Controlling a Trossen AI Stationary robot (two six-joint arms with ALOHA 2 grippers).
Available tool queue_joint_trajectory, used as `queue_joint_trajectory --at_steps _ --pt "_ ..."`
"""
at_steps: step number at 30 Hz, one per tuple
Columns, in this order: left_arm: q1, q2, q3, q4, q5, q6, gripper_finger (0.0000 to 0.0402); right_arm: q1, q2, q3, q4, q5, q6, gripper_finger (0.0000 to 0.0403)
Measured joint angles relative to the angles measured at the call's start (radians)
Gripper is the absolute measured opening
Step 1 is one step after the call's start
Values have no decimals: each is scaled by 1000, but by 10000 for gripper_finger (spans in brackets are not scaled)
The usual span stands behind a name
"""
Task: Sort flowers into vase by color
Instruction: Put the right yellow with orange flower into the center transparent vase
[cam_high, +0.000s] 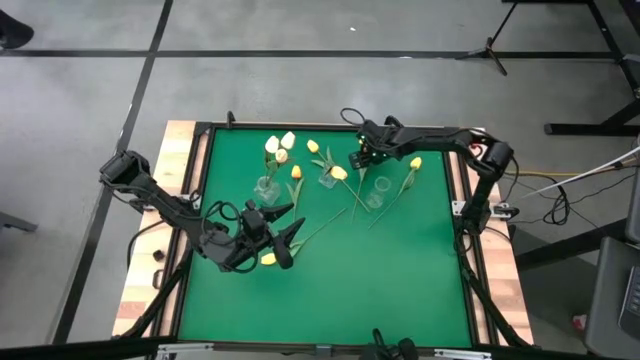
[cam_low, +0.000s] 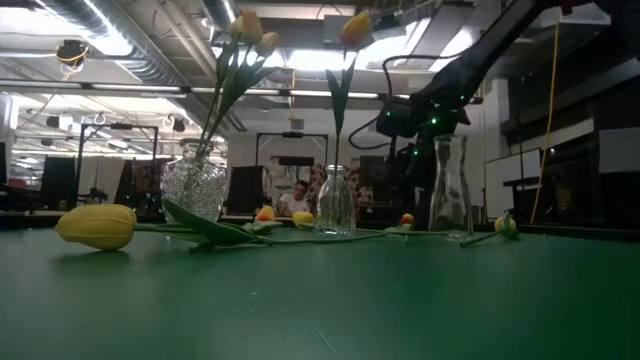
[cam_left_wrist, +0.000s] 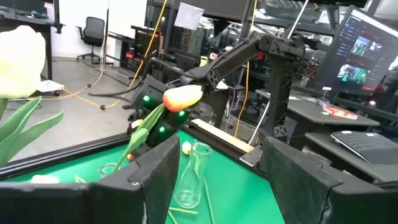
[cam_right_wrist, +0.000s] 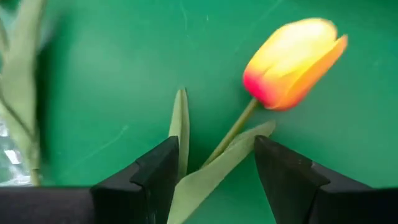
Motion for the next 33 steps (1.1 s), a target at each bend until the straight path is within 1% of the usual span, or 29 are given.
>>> queue_joint_trajectory --at_steps 4,7,10,16,17,18,22,24,27,33 --pt "0 0 0 -13 0 0 227 0 21 0 -1 0 4 210" --pt "0 0 0 -15 0 0 227 0 22 0 -1 8 4 193" --pt "0 0 0 -17 0 0 227 0 22 0 -4 16 4 149" --pt "0 0 0 -18 0 0 227 0 22 0 -3 17 -9 24" --pt "0 0 0 -18 0 0 227 0 22 0 -3 18 -19 14" --pt "0 0 0 -18 0 0 227 0 22 0 -3 18 -26 11" --pt "-3 0 0 -18 0 0 227 0 22 0 -7 18 -27 26" --pt "-5 0 0 -18 0 0 227 0 17 0 -5 19 -28 22" --pt "-6 0 0 -18 0 0 227 0 9 0 23 19 -33 7" --pt "-6 1 0 -18 0 0 227 0 1 0 122 -28 -31 13"
